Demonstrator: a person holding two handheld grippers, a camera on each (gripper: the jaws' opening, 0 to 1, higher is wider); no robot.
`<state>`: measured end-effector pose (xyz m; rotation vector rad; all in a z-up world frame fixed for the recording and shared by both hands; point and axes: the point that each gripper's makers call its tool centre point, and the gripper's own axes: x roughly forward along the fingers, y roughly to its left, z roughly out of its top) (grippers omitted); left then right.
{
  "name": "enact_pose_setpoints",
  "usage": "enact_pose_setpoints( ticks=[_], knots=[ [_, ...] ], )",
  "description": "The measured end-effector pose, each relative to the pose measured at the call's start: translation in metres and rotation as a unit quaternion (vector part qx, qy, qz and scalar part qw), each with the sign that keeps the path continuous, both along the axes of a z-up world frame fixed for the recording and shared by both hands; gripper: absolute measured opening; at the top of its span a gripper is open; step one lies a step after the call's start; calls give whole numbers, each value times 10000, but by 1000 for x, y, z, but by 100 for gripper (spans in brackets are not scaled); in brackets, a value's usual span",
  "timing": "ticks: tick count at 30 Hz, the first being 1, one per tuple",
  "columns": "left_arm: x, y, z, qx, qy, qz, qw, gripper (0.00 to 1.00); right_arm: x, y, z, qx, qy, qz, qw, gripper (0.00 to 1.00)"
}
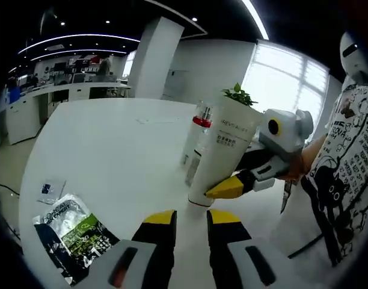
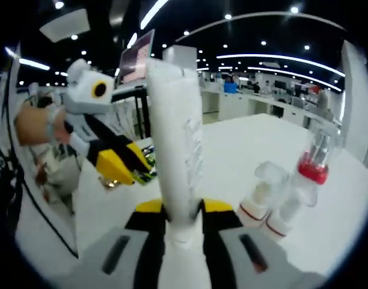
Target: Arrange the skincare products in the storage area until every visible bottle or jar stands upright without overlapping.
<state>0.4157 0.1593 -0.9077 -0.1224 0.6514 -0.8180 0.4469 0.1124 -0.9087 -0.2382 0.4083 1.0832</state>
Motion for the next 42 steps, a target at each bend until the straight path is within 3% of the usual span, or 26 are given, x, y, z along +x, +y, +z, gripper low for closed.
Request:
enact_pose_setpoints(
  ticks=[1, 3, 10, 26, 28, 33, 36, 38, 42],
  knots=[
    [0, 0, -1, 13, -5, -35, 10000, 21, -5, 2, 0, 33, -6, 281, 9996, 22],
    [0, -1, -1, 13, -35, -83, 10000, 21, -10, 1, -2, 7, 151, 431, 9990, 20],
    [0, -3, -5, 0, 49, -159, 9999, 22, -11, 1, -4, -45, 100, 309, 9995, 20],
    [-8, -17, -22, 80, 209, -241, 9995, 22, -10, -16, -35, -534, 230, 178, 9981, 22],
    [-8, -20, -25, 87, 233, -219, 9995, 22, -9, -21, -43, -776, 118, 180, 9968, 20],
    [-6, -30, -34, 162, 272, -155, 9994, 22, -5, -27, -48, -781, 257, -42, 9966, 19],
    [-1, -37, -39, 235, 231, -47, 9994, 22, 0, -30, -53, -921, 178, -153, 9955, 16],
    [3, -41, -43, 322, 198, 54, 9993, 22, 2, -30, -55, -1000, 108, -168, 9948, 11],
    [15, -42, -48, 383, 190, 457, 9980, 21, 4, -27, -54, -985, 112, -201, 9949, 11]
  ],
)
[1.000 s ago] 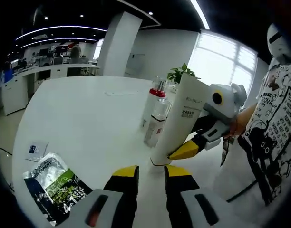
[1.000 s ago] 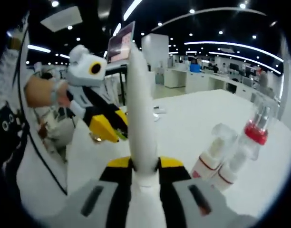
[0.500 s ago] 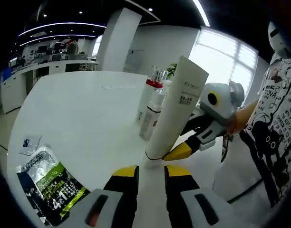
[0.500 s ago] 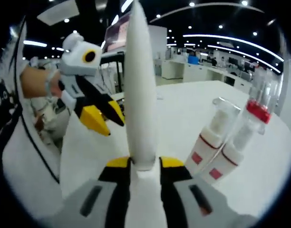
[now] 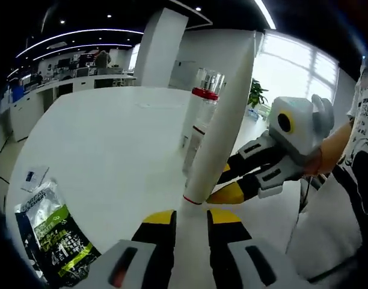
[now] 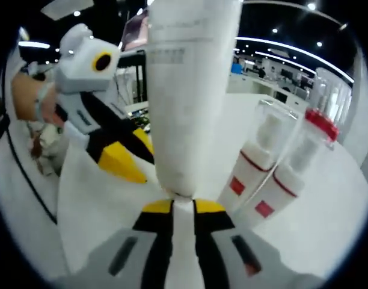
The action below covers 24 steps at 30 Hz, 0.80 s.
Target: Arrange the skincare products in the storage area until every visible bottle or jar stands upright without overlapping.
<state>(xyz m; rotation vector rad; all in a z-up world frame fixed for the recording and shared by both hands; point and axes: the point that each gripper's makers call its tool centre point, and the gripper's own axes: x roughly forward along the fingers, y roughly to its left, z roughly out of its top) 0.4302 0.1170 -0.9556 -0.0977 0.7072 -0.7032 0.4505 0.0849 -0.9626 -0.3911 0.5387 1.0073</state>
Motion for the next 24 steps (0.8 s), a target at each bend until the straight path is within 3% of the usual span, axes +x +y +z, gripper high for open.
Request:
enact_pose_setpoints(
  ticks=[24],
  knots=[
    [15, 4, -23, 338, 116, 613, 9975, 15, 0, 13, -8, -131, -152, 102, 9997, 13]
  ],
)
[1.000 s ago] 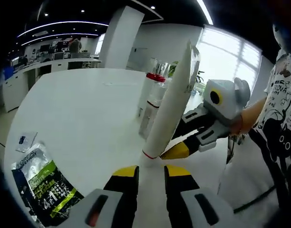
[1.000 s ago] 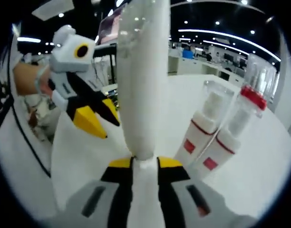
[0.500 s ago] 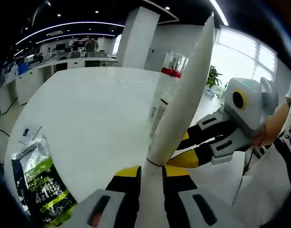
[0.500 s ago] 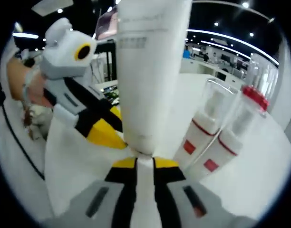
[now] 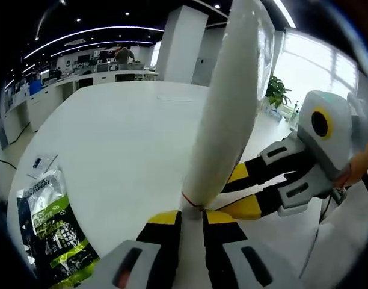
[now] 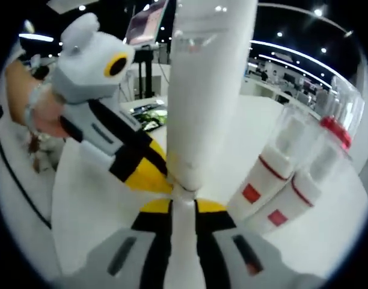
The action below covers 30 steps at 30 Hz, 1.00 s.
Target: Arrange the skincare products in the storage area until every visible bottle or jar stands upright without overlapping.
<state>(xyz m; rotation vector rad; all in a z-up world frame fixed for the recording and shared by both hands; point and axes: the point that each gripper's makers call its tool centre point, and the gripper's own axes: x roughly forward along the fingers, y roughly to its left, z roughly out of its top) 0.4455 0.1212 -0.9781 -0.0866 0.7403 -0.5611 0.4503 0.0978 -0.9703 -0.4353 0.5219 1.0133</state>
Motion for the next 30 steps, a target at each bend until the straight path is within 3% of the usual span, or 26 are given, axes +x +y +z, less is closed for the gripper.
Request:
enact_pose_setpoints(
  ticks=[3, 12, 30],
  knots=[
    [4, 0, 1, -139, 53, 71, 9999, 15, -1, -2, 2, 38, 32, -46, 10000, 13],
    [14, 3, 2, -108, 6, 209, 9997, 14, -9, -30, 10, 175, 124, -444, 9988, 13],
    [48, -7, 2, 7, -154, -63, 9999, 15, -4, -62, 21, 221, 7, -984, 9949, 13]
  ],
)
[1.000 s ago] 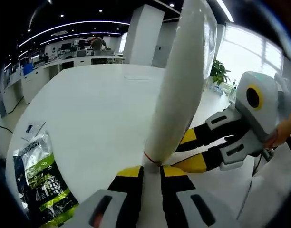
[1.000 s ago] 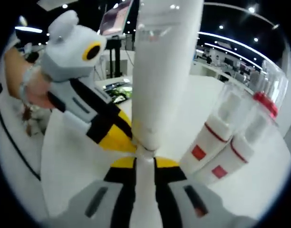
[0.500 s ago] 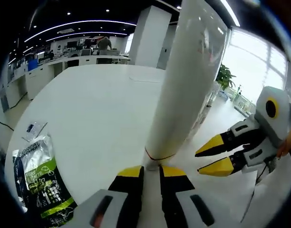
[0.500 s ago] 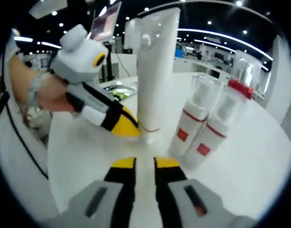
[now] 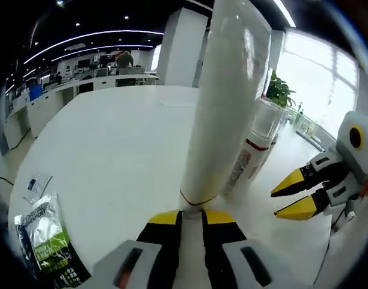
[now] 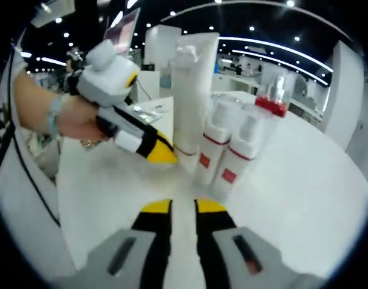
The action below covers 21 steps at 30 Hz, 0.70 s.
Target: Arrange the skincare products in the storage area until every visible bottle or jar stands upright without overlapping.
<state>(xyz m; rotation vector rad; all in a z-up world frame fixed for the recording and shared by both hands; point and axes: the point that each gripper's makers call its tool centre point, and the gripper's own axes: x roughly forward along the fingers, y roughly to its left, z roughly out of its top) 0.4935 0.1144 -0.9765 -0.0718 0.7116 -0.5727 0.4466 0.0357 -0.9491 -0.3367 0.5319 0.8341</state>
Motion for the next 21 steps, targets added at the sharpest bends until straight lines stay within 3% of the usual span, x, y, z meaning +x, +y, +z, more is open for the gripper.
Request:
enact_pose_setpoints(
  ticks=[21],
  knots=[
    [26, -14, 2, 60, -109, -320, 9994, 14, 2, -16, 3, 120, 108, -364, 9992, 13]
  ],
)
